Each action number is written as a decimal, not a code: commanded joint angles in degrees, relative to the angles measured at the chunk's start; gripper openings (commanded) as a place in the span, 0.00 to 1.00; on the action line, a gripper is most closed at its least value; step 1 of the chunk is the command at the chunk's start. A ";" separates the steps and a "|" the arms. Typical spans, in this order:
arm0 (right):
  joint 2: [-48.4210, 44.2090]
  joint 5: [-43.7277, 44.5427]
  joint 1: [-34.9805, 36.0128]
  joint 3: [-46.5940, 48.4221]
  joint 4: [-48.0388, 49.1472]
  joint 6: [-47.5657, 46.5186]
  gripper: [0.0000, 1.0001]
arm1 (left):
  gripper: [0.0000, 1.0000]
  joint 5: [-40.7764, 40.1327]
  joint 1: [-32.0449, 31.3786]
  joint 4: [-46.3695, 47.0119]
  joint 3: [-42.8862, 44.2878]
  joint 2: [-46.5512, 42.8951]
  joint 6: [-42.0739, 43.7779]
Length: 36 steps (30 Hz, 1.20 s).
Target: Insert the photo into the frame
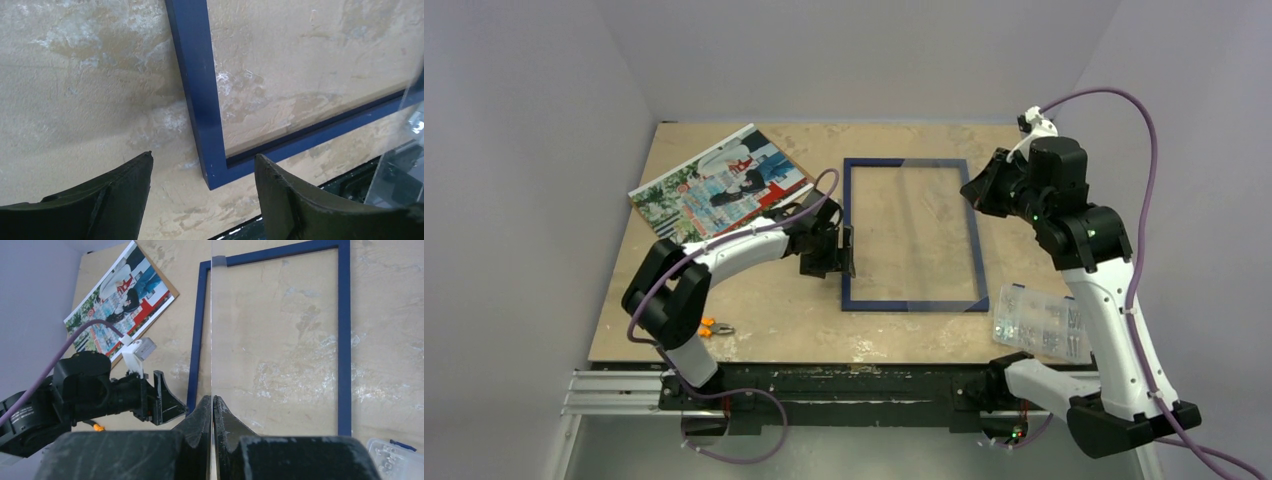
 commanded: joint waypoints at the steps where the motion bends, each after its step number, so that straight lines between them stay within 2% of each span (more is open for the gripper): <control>1: -1.40 1.98 -0.30 1.60 -0.38 -0.53 0.00 | 0.70 -2.59 -1.43 -1.21 3.70 3.32 1.27; 11: -1.68 2.03 -0.32 -0.45 0.29 -0.17 0.00 | 0.52 -4.39 -2.84 0.11 5.49 9.75 0.57; 18: -2.16 1.56 -0.35 -3.20 1.51 0.26 0.00 | 0.33 -6.68 -2.86 -0.26 3.52 11.46 0.35; 24: -2.34 2.46 -0.35 -4.76 2.02 -0.01 0.00 | 0.16 -9.50 -2.78 -0.79 -1.03 7.98 -0.36; 28: -2.17 2.71 -0.39 -5.75 2.50 -0.25 0.00 | 0.08 -10.88 -2.40 -1.39 -3.82 5.33 -0.27; 36: -2.01 4.12 -0.39 -6.97 3.08 -0.71 0.00 | 0.04 -14.72 -1.41 -4.30 -8.12 0.26 5.33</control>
